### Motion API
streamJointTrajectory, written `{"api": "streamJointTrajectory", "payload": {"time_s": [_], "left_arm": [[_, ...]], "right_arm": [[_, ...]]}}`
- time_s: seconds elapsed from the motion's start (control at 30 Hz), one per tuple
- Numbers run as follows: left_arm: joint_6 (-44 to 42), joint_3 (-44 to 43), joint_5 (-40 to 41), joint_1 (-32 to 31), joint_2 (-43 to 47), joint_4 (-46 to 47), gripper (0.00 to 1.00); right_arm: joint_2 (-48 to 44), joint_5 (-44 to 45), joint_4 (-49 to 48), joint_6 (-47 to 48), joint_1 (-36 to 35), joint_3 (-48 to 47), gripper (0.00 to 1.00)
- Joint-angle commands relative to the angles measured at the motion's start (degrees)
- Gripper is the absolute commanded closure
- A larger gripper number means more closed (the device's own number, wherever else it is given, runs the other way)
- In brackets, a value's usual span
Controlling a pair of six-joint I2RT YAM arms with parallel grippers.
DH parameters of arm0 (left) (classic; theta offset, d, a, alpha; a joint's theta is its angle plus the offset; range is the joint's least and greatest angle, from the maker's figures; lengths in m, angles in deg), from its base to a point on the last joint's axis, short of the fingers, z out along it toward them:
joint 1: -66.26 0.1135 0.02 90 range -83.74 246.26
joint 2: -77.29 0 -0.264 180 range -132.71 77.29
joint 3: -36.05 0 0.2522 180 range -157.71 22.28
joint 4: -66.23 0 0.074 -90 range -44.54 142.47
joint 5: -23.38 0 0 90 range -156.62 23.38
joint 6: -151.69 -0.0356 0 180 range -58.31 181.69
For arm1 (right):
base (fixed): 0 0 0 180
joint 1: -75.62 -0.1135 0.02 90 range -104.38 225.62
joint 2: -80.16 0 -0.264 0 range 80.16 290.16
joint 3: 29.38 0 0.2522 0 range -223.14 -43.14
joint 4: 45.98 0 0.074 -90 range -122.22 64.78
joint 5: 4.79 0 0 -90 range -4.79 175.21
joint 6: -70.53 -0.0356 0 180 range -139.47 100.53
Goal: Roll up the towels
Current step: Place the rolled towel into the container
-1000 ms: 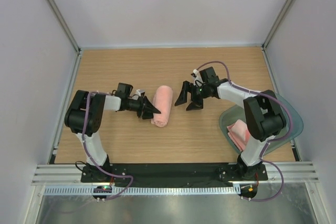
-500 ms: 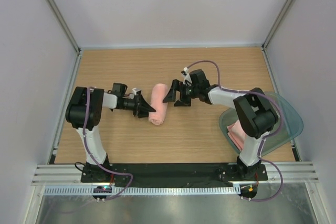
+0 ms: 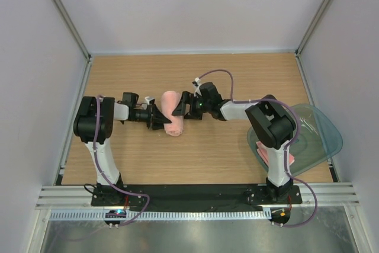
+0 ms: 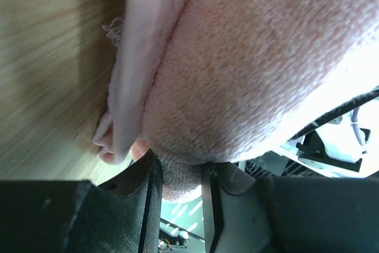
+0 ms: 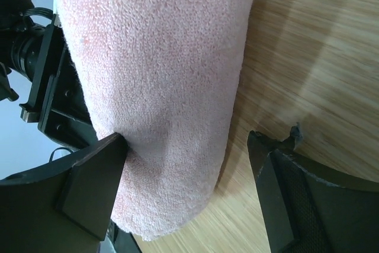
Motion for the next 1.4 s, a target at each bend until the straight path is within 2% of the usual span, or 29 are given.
{"api": "streamJointTrajectory", "payload": {"time_s": [0.0, 0.17, 0.3, 0.4, 0.5, 0.53, 0.6, 0.63, 0.7, 0.73, 0.8, 0.83, 0.87, 1.0, 1.13, 1.23, 1.37], "left_arm": [[4.38, 1.22, 8.24, -0.45, -5.67, -8.31, 0.85], [4.21, 1.04, 7.71, -0.01, -6.02, -8.75, 0.85], [3.68, 0.87, 7.71, 0.25, -6.29, -9.19, 0.85], [3.51, 0.87, 7.53, 0.25, -6.37, -9.28, 0.85], [3.42, 0.6, 7.18, 0.25, -6.64, -9.45, 0.85], [3.42, 0.34, 7.18, 0.34, -6.55, -9.54, 0.85], [3.42, 0.25, 7.27, 0.25, -6.38, -9.72, 0.84], [3.24, 0.25, 7.36, 0.25, -6.2, -9.72, 0.83], [3.15, 0.25, 7.36, 0.25, -5.85, -9.72, 0.8], [3.07, 0.25, 7.36, 0.25, -5.15, -9.81, 0.78], [2.37, 0.25, 7.71, 0.25, -3.92, -10.15, 0.68], [2.1, 0.25, 8.32, 0.16, -2.17, -10.51, 0.65], [1.14, 0.25, 8.93, 0.16, -1.2, -10.86, 0.6], [-3.24, -1.24, 12.71, -0.19, 5.56, -18.3, 0.52], [-5.63, -3.17, 17.45, -2.47, 13.39, -24.56, 0.44], [-7.04, -6.15, 21.76, -5.72, 19.19, -29.39, 0.39], [-7.57, -10.46, 27.56, -12.47, 23.59, -34.49, 0.37]], "right_arm": [[2.67, 2.66, -3.99, -0.19, -4.61, -0.12, 0.1], [1.26, -1.46, -18.81, -3.7, -5.23, 5.15, 0.05], [4.41, -5.16, -24.73, -6.69, -5.23, 4.99, 0.05], [6.53, -8.15, -30.18, -9.41, -5.23, 4.55, 0.08], [8.29, -9.29, -31.86, -11.09, -5.76, 3.76, 0.16], [8.73, -9.47, -31.6, -10.92, -6.02, 3.58, 0.23], [8.82, -9.56, -29.32, -10.22, -6.72, 2.79, 0.33], [8.82, -9.65, -28.62, -9.78, -6.9, 2.44, 0.5], [8.82, -9.39, -26.77, -9.08, -7.42, 2.0, 0.66], [8.73, -9.21, -25.81, -8.81, -7.43, 1.73, 0.79], [7.68, -8.42, -24.22, -8.28, -7.52, 1.64, 0.9], [7.07, -7.81, -23.34, -8.11, -7.51, 1.47, 0.98], [6.54, -7.28, -20.38, -7.41, -7.6, 0.95, 0.99], [-1.52, -3.85, -7.45, -0.39, -6.73, -0.99, 0.99], [-10.92, -1.48, 2.66, 2.53, -2.34, -1.17, 0.99], [-18.48, 0.37, 13.27, 5.94, 2.75, -0.9, 0.99], [-28.06, 3.18, 23.74, 9.29, 10.14, -0.47, 0.99]]}}
